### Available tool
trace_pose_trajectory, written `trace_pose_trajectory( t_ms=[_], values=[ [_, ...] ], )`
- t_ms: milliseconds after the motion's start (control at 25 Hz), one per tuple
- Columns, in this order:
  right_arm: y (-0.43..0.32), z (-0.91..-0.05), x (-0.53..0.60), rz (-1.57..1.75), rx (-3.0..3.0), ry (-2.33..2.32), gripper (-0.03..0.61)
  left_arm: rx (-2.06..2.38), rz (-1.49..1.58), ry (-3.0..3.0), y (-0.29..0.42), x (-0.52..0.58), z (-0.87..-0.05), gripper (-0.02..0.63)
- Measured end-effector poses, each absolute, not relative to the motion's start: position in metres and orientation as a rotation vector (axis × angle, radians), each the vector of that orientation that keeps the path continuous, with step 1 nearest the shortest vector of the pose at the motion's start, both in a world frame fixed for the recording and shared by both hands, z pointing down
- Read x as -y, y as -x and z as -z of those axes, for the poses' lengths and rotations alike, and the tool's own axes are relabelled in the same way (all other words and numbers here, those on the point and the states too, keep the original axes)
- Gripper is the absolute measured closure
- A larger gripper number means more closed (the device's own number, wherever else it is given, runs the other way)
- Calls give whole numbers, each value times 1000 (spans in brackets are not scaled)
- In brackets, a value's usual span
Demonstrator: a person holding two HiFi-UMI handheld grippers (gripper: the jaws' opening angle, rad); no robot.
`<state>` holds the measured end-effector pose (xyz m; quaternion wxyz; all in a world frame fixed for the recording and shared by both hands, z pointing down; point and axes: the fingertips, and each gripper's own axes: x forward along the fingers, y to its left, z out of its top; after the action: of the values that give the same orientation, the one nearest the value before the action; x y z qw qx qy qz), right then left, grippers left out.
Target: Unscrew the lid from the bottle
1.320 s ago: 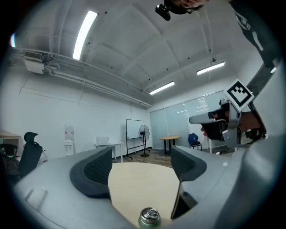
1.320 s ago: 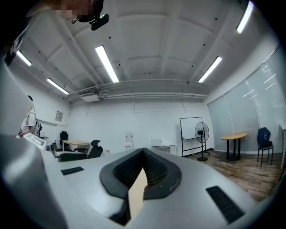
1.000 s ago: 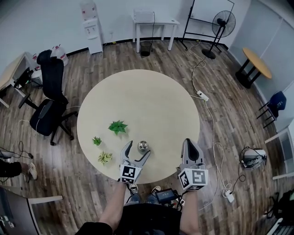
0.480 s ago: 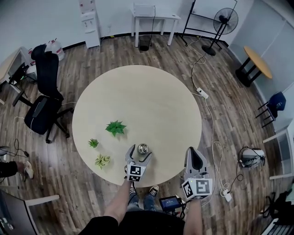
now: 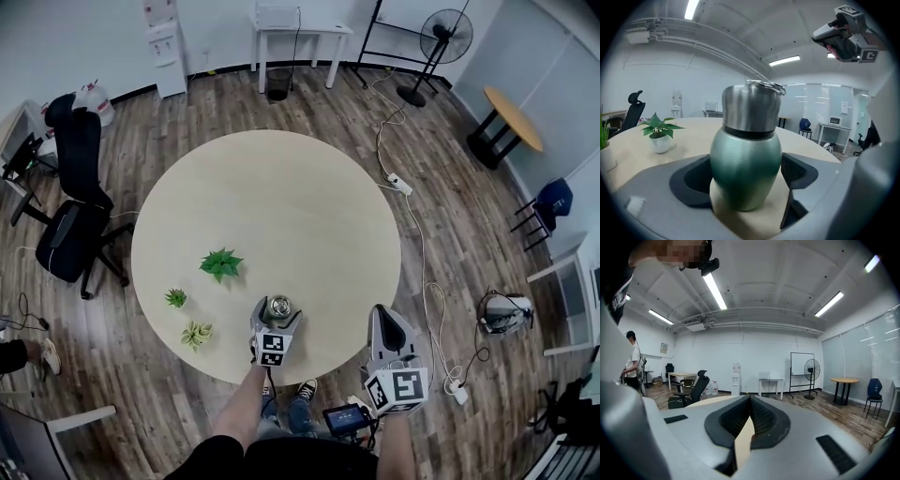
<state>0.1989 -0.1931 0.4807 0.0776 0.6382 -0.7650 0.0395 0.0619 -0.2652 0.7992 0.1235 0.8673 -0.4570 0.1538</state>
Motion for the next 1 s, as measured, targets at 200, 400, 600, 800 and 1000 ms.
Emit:
trace_pose_trajectory(
  t_ms=[200,400,600,800,1000],
  values=[
    [-197,-484,187,-127,2294,-1898,575,1372,-482,-2486,-57,269,-801,227],
    [-194,-484,184,-132,2303,-1887,575,1361,-451,-2506,-54,266,-793,232],
    [-190,-480,182,-126,2329,-1888,575,1386,-357,-2593,-50,261,-748,233],
    [-179,-472,181,-109,2381,-1879,575,1394,-352,-2727,-53,258,-679,233],
    [-166,-455,184,-80,2465,-1872,575,1332,-449,-2840,-62,250,-607,233]
  ],
)
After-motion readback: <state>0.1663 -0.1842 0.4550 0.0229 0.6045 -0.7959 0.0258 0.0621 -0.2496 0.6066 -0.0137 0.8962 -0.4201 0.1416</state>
